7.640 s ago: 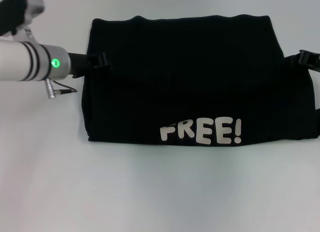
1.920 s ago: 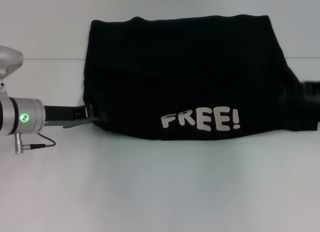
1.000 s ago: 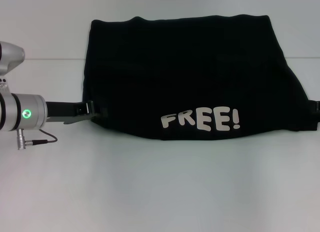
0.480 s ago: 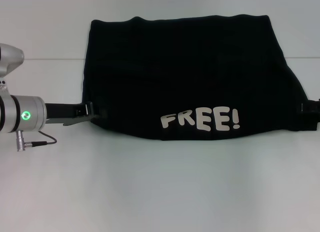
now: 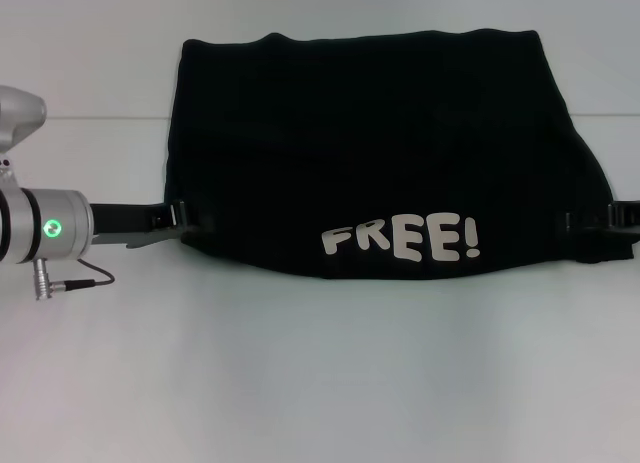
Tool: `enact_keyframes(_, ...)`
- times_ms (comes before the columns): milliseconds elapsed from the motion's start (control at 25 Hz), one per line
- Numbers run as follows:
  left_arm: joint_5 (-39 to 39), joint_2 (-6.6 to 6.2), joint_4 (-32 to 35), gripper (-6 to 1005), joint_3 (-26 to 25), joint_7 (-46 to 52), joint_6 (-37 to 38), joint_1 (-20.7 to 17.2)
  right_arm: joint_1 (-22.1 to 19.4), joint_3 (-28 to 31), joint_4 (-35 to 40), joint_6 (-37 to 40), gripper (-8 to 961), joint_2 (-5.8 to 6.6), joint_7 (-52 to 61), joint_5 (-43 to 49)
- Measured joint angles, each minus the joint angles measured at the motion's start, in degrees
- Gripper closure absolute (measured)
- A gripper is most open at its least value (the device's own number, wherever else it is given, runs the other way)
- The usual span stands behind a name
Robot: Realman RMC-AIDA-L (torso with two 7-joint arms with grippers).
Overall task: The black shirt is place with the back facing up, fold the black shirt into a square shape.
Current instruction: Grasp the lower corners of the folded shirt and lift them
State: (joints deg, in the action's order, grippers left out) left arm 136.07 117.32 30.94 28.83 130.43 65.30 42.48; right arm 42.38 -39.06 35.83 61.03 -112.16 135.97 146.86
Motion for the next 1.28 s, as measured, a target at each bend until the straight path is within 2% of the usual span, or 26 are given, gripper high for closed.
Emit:
enact_keyframes(240,-0.01,0.11,0.0,994,0.0,0.0,-0.09,-0.13,0.31,0.34,0.25,2.76,11,-0.02,-1.14,-2.05)
enact_keyframes(600,-0.02,0.11,0.0,994,-0.01,0.0,-0.16,-0.12,-1.07,0.2,2.98,3.61,12,1.44,-0.03,-2.38)
enact_keyframes(920,-0.02,0.1,0.0,994,-0.01,0.41,-0.2,-0.22,-2.87,0.43,5.88,1.75,12,1.86,0.62,-1.16)
enact_keyframes(1160,-0.02,0.1,0.0,994,-0.01,0.52,-0.31,-0.24,-3.75,0.21,4.15,-4.93,12,0.23,-2.15,-0.96)
enact_keyframes(1280,-0.02,0.1,0.0,995,-0.01,0.53,-0.36,-0.19,-3.57,-0.09,2.06,-8.28,12,0.04,-2.52,-0.84)
